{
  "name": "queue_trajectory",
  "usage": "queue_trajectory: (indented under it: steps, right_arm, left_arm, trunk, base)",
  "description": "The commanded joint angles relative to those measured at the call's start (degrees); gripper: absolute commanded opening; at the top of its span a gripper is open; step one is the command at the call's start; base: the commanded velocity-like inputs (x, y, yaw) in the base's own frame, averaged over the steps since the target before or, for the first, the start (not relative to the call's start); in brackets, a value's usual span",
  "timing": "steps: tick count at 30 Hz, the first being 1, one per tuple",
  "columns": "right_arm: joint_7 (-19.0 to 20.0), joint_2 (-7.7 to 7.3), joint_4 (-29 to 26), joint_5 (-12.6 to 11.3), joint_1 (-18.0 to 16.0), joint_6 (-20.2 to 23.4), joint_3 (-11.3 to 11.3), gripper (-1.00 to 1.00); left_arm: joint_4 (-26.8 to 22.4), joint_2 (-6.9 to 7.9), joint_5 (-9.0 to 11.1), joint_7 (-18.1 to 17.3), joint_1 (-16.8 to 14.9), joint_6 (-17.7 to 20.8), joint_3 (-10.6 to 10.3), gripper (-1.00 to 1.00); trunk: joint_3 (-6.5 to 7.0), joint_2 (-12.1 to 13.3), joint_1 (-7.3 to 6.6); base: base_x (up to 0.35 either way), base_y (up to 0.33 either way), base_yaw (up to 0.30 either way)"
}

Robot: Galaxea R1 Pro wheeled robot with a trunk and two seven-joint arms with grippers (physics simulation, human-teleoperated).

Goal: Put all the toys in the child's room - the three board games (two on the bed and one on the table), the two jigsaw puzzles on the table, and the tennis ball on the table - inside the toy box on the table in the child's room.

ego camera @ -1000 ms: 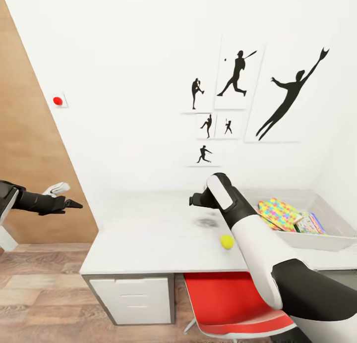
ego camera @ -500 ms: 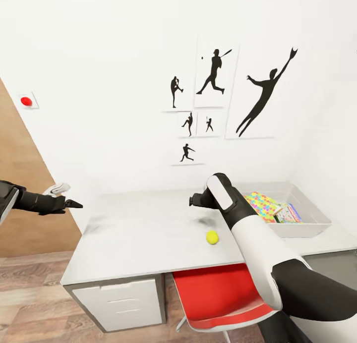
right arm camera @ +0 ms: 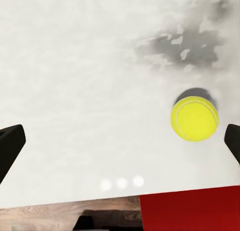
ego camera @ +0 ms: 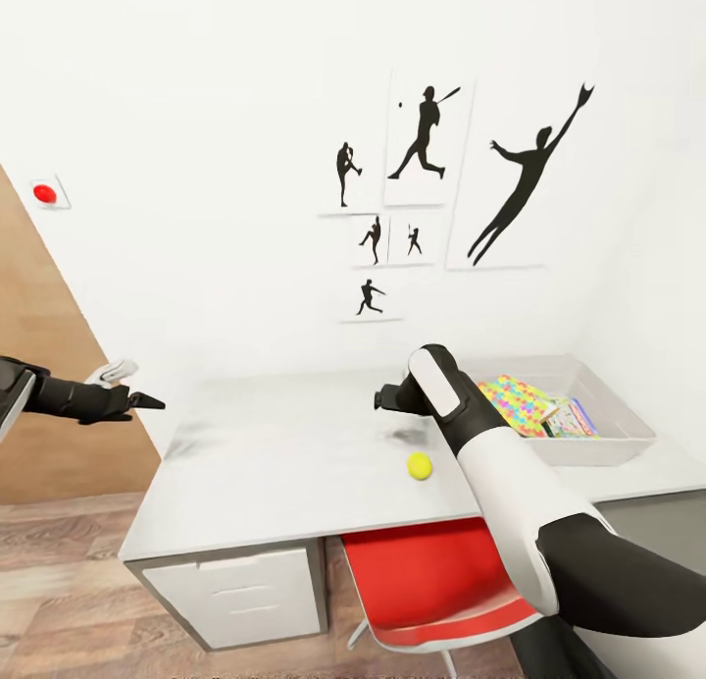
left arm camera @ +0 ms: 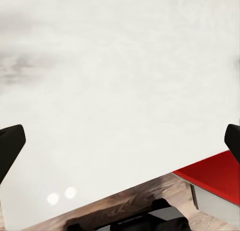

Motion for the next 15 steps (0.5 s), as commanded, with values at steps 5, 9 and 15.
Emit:
queue_trajectory:
  steps: [5,9,15]
  right_arm:
    - [-0.7,0.00,0.1,-0.5,-0.1,0.2,0.1,1.00]
    - [-0.7,0.00,0.6,-0.5,-0.1,0.1,0.1,1.00]
    - [-0.8,0.00,1.0,-0.4,-0.1,0.1,0.1,1.00]
  left_arm:
    - [-0.1,0.10,-0.4,-4.7,-0.2,0.5,-0.1,1.00]
    - [-0.3,0.20,-0.6,-12.3,-0.2,0.7,-0.1,1.00]
    - [-0.9,1.89,-0.6,-23.2,-0.3,0.8,0.0,1.00]
  trunk:
    - [-0.61,-0.1,0.04]
    - [-0.98,-0.1,0.04]
    - [-1.55,-0.1,0.04]
  base:
    - [0.000,0.000,0.000]
    - [0.000,0.000,0.000]
    - [0.000,0.000,0.000]
